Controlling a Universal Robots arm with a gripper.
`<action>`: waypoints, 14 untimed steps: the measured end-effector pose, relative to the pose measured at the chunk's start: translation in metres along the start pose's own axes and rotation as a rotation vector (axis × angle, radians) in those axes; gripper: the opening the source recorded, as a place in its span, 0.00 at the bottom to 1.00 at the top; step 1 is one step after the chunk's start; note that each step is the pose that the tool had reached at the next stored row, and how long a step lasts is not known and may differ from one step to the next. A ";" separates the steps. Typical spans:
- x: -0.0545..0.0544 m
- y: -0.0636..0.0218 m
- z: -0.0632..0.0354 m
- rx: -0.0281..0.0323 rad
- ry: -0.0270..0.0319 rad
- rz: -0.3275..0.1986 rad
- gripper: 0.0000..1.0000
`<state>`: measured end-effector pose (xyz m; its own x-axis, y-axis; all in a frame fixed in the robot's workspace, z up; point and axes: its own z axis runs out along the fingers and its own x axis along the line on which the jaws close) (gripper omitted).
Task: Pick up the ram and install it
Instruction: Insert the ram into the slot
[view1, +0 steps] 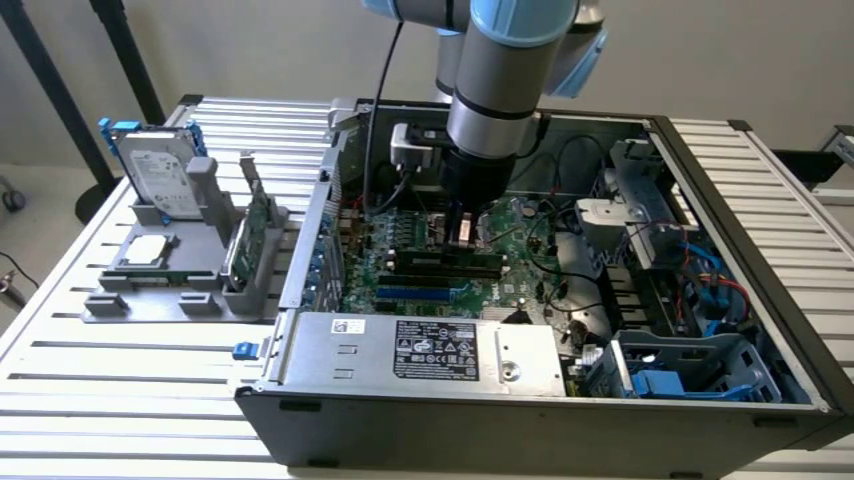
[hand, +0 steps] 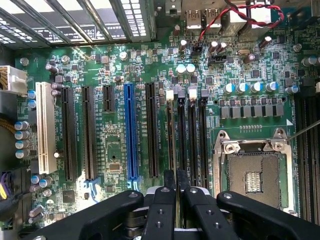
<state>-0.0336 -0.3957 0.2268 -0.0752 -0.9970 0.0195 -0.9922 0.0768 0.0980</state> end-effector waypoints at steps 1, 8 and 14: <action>0.000 0.0000 0.0002 0.0000 -0.0001 0.000 0.14; 0.000 -0.0002 0.0017 0.0000 0.0000 0.000 0.14; 0.000 -0.0001 0.0010 0.0000 -0.0023 0.000 0.22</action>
<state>-0.0336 -0.3957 0.2257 -0.0752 -0.9970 0.0171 -0.9922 0.0766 0.0980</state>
